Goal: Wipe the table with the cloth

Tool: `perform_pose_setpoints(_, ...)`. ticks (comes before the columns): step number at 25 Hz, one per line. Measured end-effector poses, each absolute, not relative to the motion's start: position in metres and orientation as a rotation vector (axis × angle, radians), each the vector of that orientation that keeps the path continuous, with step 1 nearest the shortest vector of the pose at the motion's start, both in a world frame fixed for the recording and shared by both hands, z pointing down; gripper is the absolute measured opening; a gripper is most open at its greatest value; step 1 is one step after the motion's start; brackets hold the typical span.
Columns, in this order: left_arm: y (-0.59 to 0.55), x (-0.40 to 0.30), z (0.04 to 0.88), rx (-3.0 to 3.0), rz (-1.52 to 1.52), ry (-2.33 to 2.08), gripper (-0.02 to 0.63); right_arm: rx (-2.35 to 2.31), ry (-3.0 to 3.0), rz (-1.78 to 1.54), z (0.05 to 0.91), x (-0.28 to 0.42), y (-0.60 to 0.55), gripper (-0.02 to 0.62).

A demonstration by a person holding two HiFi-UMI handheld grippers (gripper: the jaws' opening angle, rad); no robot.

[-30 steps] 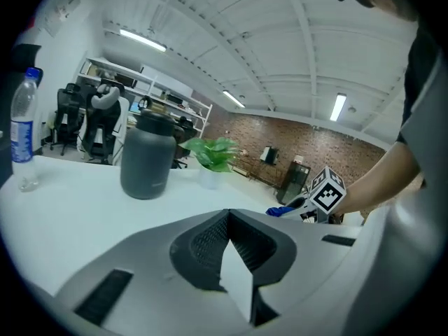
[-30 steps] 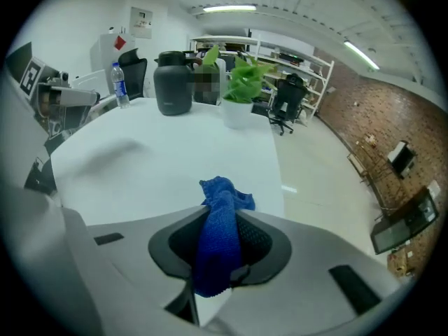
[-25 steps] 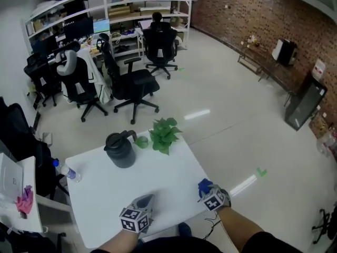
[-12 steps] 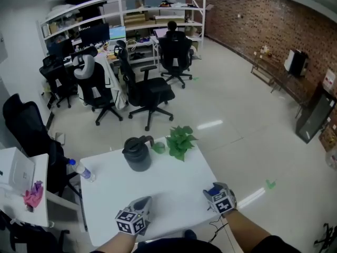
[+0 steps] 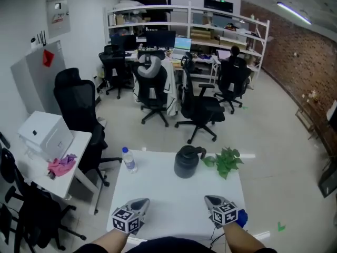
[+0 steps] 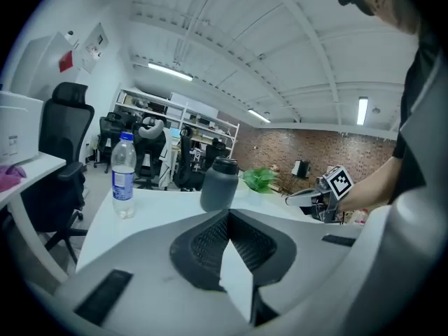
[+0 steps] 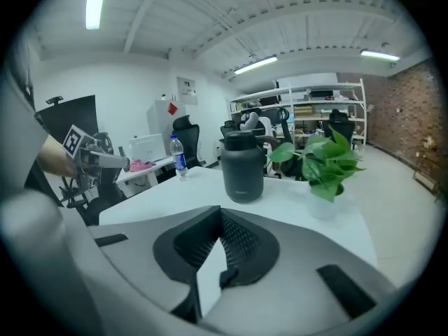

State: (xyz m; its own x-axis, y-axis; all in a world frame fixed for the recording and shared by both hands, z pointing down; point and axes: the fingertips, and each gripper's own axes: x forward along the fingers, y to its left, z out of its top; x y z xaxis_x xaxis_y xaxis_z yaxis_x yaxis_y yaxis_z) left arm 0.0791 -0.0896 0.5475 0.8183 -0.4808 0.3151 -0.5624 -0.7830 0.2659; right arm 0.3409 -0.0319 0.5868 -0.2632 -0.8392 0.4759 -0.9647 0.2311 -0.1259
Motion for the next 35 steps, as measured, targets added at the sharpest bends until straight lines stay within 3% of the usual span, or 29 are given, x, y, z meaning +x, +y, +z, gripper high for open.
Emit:
perform_pose_setpoints(8,-0.088,0.065,0.562,2.646,0.352,-0.796,0.000,1.635,-2.274,0.606,0.589,0.321,-0.052,0.011)
perform_pose_setpoints(21,-0.112,0.203,0.588,2.695,0.445,-0.597,0.000,1.678,-2.202,0.618,0.605,0.334,-0.088,0.009)
perform_pose_setpoints(35,-0.118,0.202,0.592,2.671,0.455,-0.618,0.000,1.644,-2.219,0.607,0.605,0.332,-0.091,0.009)
